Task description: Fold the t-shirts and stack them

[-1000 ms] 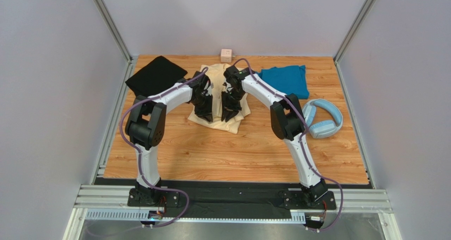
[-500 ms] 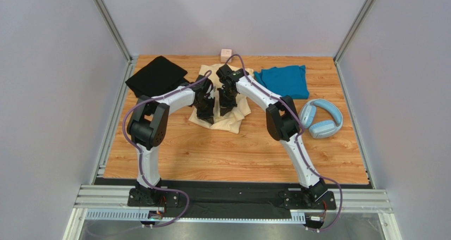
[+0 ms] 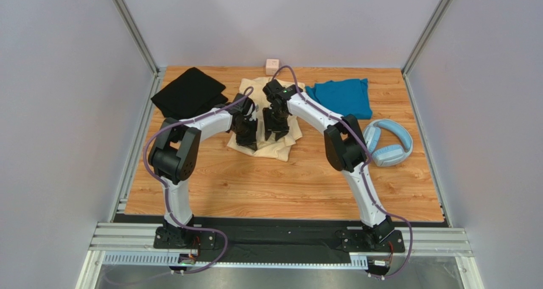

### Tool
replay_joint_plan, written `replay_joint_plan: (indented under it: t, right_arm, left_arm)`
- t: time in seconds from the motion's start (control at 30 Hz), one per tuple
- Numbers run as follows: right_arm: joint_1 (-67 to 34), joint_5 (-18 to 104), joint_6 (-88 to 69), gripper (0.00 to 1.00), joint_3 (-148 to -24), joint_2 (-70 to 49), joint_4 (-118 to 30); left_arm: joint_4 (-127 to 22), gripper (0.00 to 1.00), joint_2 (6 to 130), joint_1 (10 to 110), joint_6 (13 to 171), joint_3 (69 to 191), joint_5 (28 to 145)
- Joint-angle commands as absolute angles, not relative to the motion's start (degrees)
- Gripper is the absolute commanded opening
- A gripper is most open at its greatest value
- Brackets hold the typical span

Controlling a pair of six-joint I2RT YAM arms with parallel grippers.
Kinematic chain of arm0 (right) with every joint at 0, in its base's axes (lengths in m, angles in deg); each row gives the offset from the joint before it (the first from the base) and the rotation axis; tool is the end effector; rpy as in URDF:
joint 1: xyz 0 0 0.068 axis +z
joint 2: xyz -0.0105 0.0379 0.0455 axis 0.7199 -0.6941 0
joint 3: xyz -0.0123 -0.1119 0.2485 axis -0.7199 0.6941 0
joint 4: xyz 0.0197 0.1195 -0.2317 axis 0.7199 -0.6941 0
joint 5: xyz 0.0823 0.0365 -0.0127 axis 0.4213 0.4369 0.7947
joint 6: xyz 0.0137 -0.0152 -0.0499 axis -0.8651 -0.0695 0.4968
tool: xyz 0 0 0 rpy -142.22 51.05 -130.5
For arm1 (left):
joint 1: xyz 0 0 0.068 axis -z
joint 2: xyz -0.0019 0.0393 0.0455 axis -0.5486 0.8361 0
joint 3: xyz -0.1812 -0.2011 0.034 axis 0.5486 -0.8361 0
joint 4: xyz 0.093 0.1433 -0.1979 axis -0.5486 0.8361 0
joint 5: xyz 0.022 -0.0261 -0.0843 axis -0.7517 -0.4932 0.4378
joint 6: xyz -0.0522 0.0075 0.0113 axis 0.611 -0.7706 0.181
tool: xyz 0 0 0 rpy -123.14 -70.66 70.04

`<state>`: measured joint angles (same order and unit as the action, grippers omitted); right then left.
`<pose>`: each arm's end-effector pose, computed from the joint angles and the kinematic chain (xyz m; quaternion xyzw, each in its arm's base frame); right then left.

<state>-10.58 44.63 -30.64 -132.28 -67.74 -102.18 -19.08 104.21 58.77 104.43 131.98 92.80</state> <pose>0.4010 0.2928 0.1751 -0.0753 0.9852 0.1387 0.0671 0.3451 -0.1743 0.1554 0.0314 0.9754 -0.1877 0.1109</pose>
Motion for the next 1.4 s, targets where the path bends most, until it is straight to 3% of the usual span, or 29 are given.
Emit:
replay_joint_plan:
  t: [0.0, 0.47, 1.03, 1.13, 1.23, 1.37]
  right_arm:
    - [-9.8, 44.3, -25.6, 0.48, -126.1, -56.2, -100.0]
    - [-3.7, 47.8, -34.6, 0.54, -123.2, -57.3, -96.9]
    - [-1.9, 37.1, -34.7, 0.54, -128.0, -67.1, -91.0]
    - [-1.9, 35.2, -34.7, 0.45, -128.2, -68.3, -90.2]
    - [-1.9, 32.0, -34.6, 0.04, -128.1, -68.8, -90.0]
    - [-2.2, 29.7, -32.5, 0.01, -128.5, -67.7, -89.9]
  left_arm:
    - [-12.5, 0.00, 107.5, 59.5, 104.5, 129.0, 88.9]
    - [-13.0, 0.00, 108.0, 59.5, 105.2, 128.8, 89.6]
    - [-14.6, 0.00, 104.8, 59.4, 103.6, 124.6, 90.4]
    - [-14.6, 0.00, 104.3, 59.4, 103.2, 123.6, 90.7]
    - [-14.5, 0.00, 103.7, 59.4, 102.9, 122.7, 90.6]
    - [-14.5, 0.00, 103.3, 59.3, 102.8, 121.9, 90.5]
